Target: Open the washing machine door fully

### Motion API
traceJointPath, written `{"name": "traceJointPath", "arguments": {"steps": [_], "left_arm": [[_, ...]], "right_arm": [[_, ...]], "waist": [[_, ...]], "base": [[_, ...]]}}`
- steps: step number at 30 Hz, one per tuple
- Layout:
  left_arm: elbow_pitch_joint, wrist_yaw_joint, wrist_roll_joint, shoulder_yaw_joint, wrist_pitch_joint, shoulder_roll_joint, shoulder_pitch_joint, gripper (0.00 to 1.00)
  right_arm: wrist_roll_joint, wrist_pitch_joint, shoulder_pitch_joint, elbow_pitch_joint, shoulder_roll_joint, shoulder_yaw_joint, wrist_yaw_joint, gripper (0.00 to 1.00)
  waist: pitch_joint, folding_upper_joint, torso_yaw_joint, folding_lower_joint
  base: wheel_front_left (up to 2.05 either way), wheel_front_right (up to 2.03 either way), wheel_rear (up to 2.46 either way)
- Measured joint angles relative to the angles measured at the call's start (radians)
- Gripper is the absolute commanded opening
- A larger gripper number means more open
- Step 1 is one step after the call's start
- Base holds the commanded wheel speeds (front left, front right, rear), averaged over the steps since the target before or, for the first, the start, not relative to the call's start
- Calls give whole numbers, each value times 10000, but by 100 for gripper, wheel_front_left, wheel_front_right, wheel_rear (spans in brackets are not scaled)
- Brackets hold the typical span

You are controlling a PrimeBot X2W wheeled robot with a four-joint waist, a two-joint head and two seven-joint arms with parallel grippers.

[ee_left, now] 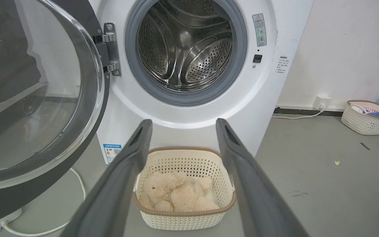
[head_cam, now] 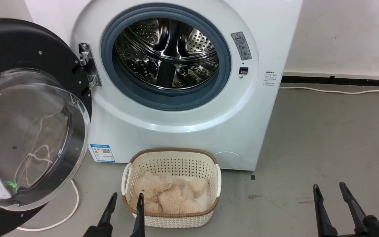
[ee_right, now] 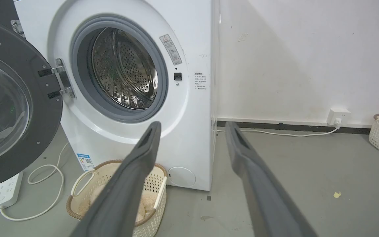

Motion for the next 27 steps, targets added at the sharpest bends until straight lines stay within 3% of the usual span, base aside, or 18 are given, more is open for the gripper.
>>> {"name": "traceJointPath", "arguments": {"steps": [7,8,27], "left_arm": [[-71,-67,94,146,0,-61,-8,100],[-79,-96,100,155,-2,-69,-9,0],[-84,-240,253,376,270,-98,-25,0]], "right_arm": [[19,-2,-4,56,2,-13,0,100],[19,-2,-5,58,2,-15,0,0],[-63,280,-21,54,-2,36,0,0]], "waist": [[41,0,-13,0],[51,0,-22,0],[121,0,-16,0]], "base": [[0,0,0],[0,0,0],[0,0,0]]}}
